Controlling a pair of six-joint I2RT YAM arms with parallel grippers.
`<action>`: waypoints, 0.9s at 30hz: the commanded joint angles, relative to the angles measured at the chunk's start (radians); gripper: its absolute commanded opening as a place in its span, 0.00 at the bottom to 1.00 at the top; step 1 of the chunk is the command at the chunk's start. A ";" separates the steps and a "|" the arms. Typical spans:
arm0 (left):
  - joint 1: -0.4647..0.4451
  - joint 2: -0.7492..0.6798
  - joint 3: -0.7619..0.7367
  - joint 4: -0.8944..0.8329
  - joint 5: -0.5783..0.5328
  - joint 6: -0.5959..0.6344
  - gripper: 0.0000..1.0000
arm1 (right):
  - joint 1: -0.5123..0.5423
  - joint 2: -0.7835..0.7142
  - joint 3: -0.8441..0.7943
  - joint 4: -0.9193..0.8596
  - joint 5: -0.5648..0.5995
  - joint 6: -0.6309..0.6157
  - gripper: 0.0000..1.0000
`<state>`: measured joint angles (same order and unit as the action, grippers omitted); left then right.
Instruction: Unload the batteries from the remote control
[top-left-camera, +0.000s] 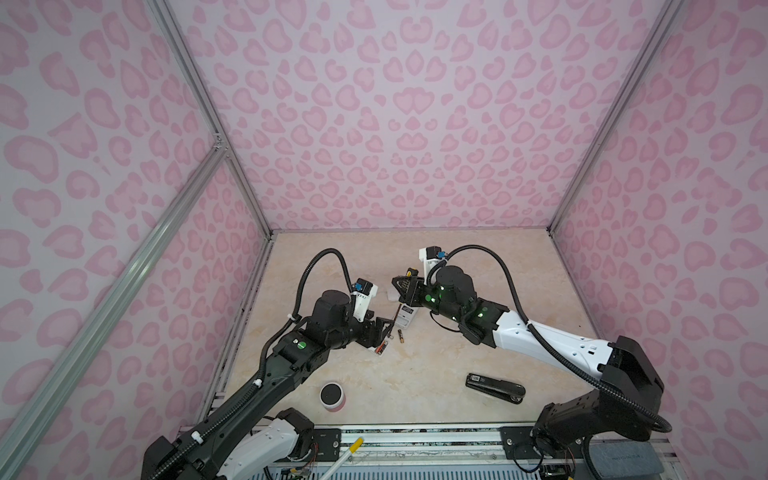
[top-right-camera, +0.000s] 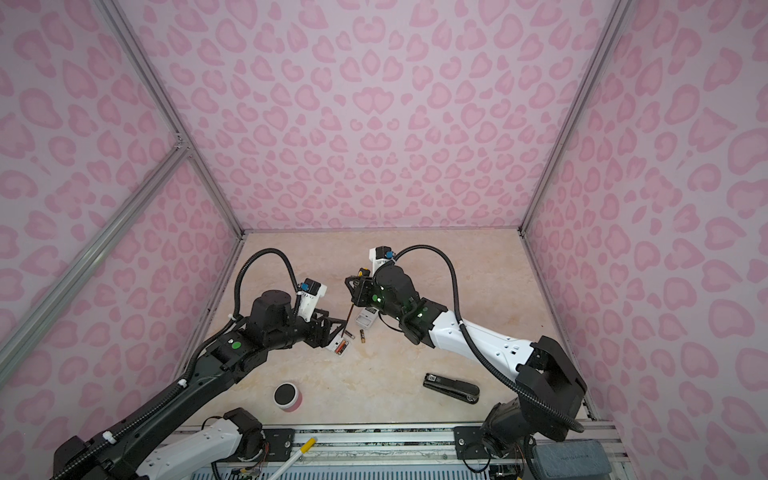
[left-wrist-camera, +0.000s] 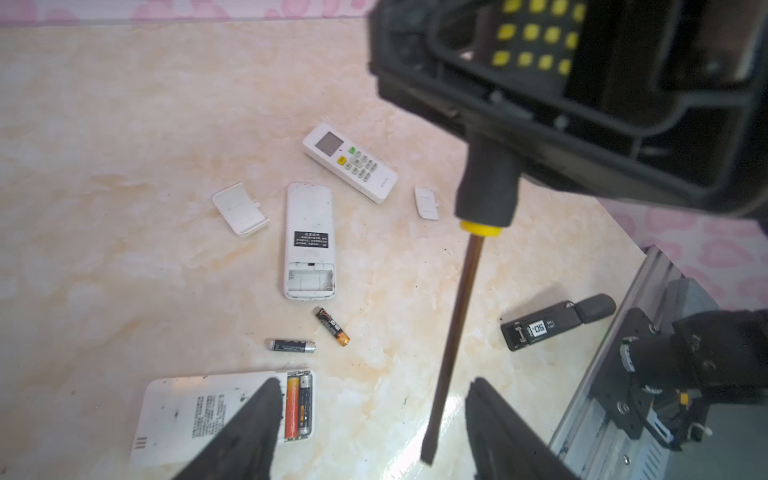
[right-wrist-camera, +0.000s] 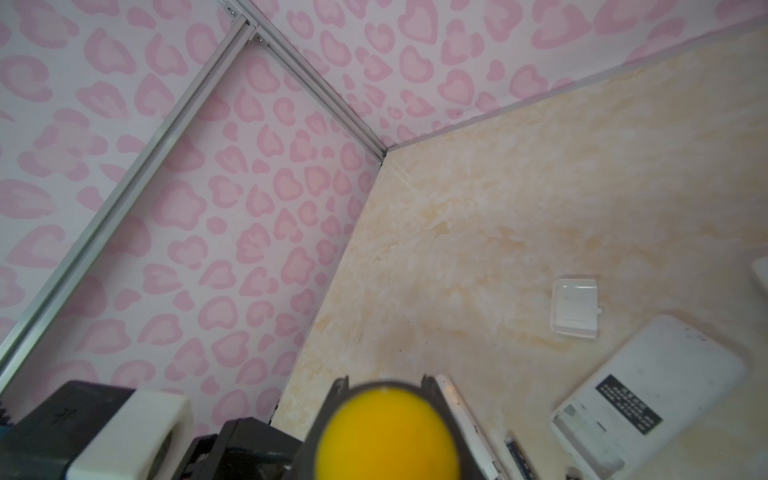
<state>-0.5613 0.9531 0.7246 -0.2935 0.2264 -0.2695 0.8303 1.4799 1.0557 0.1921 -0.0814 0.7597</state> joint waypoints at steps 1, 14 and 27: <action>0.040 0.000 -0.039 -0.082 -0.116 -0.222 0.73 | -0.006 -0.016 -0.014 -0.033 0.091 -0.117 0.00; 0.288 0.205 -0.268 0.099 0.083 -0.569 0.65 | -0.021 -0.007 -0.072 0.000 0.119 -0.238 0.00; 0.298 0.501 -0.178 0.314 0.148 -0.553 0.52 | -0.043 0.044 -0.109 0.113 0.042 -0.253 0.00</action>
<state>-0.2638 1.4139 0.5278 -0.0143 0.3798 -0.8284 0.7872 1.5116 0.9558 0.2314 -0.0082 0.5262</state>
